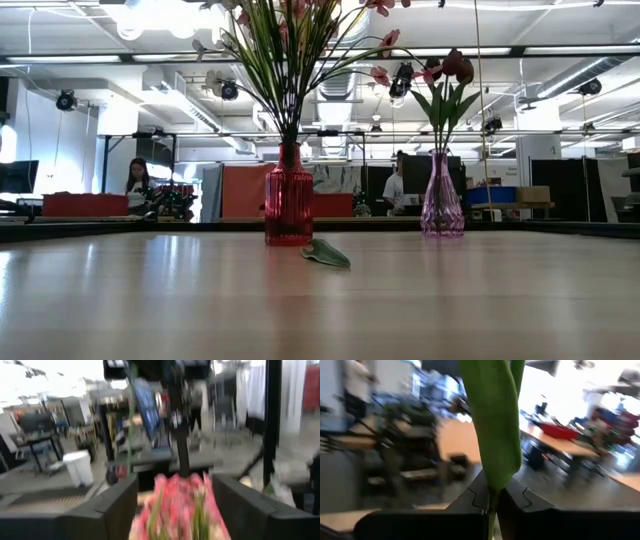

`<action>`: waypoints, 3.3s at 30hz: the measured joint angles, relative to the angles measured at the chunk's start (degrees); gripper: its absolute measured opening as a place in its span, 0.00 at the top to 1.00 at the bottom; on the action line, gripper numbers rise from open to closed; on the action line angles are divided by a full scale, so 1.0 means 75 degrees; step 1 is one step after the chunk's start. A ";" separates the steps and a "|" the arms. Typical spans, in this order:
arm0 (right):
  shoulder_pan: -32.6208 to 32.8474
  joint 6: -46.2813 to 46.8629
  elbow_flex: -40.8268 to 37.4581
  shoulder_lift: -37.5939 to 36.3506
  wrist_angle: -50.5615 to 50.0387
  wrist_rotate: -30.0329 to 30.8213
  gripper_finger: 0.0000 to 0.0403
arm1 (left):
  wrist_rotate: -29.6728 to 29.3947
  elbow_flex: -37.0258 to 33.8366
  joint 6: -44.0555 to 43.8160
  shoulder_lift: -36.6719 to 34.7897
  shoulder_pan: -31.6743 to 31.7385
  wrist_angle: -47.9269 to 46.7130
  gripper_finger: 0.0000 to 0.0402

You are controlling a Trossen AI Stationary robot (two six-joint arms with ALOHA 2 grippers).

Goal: Sort flowers into vase by color
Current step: Put the black tulip into the violet vase

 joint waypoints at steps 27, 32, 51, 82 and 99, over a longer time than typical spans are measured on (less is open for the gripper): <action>0.0371 0.3194 -0.5323 -0.3623 -0.2319 0.4493 0.98 | -0.2390 0.0317 0.0560 -0.1180 0.0000 -0.3235 0.46; 0.0374 0.3093 -0.6803 -0.4143 -0.0586 0.4724 0.98 | -0.2387 0.0314 0.0560 -0.1130 0.0000 -0.3229 0.46; -0.0450 0.2260 -0.8992 -0.4604 0.2097 0.4726 0.98 | -0.2387 0.0311 0.0523 -0.1063 0.0000 -0.3226 0.47; -0.0447 0.2874 -0.8992 -0.4288 0.1769 0.4793 0.73 | -0.2387 0.0308 0.0462 -0.0990 -0.0001 -0.3117 0.46; -0.0445 0.3125 -0.8989 -0.4748 0.1194 0.4777 0.41 | -0.2387 0.0308 0.0414 -0.0990 0.0000 -0.3112 0.46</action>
